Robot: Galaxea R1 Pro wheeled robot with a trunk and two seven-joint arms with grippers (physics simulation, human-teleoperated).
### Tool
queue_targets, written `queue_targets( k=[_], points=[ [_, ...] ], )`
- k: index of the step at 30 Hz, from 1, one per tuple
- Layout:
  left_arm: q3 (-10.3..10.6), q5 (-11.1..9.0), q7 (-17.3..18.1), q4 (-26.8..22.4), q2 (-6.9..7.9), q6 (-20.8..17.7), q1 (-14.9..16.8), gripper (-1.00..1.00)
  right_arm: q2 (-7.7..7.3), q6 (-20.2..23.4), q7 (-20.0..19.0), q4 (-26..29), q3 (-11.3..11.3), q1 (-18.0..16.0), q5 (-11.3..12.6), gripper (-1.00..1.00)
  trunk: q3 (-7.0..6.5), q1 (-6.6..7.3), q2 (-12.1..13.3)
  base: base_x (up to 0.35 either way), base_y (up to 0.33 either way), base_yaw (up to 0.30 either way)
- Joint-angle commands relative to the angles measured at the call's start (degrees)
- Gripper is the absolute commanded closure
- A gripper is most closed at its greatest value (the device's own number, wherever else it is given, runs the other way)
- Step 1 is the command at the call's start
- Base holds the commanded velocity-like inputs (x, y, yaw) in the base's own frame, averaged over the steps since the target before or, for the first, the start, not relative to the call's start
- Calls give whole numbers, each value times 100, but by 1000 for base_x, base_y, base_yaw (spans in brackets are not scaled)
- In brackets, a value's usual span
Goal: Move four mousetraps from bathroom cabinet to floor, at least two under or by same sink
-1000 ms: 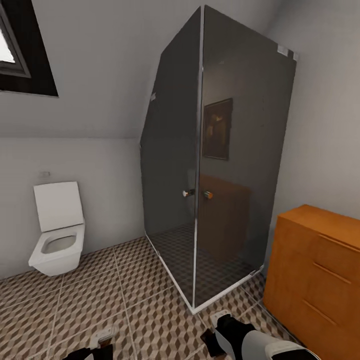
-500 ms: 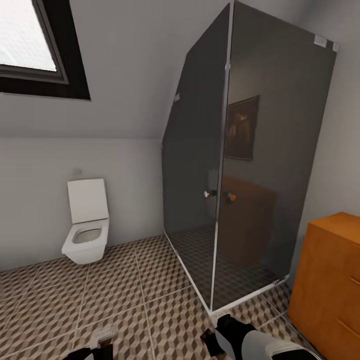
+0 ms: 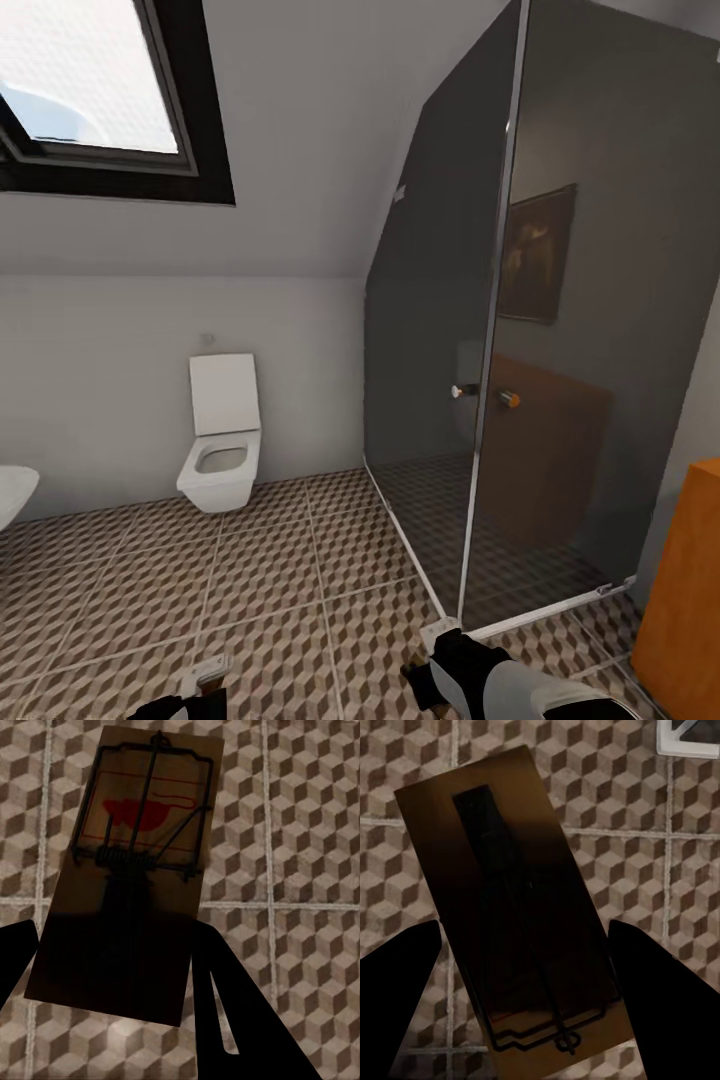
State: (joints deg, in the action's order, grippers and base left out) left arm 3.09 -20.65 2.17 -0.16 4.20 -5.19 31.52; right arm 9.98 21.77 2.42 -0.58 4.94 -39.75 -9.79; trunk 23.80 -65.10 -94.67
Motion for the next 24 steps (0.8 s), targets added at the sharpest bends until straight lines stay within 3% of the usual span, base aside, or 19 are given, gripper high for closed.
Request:
queue_targets(
  k=[1, 24],
  points=[
    [34, -36, 20, -2, 2, -24, 4, 100, 2, 6, 1, -5, 43, -7, -11, 100, 7, 0, -4, 0, 0, 141],
    [35, -36, 20, -2, 8, -26, 4, 100, 2, -105, -35, -10, 43, -7, -22, 100, 9, 0, -4, 0, 0, 17]
  ],
)
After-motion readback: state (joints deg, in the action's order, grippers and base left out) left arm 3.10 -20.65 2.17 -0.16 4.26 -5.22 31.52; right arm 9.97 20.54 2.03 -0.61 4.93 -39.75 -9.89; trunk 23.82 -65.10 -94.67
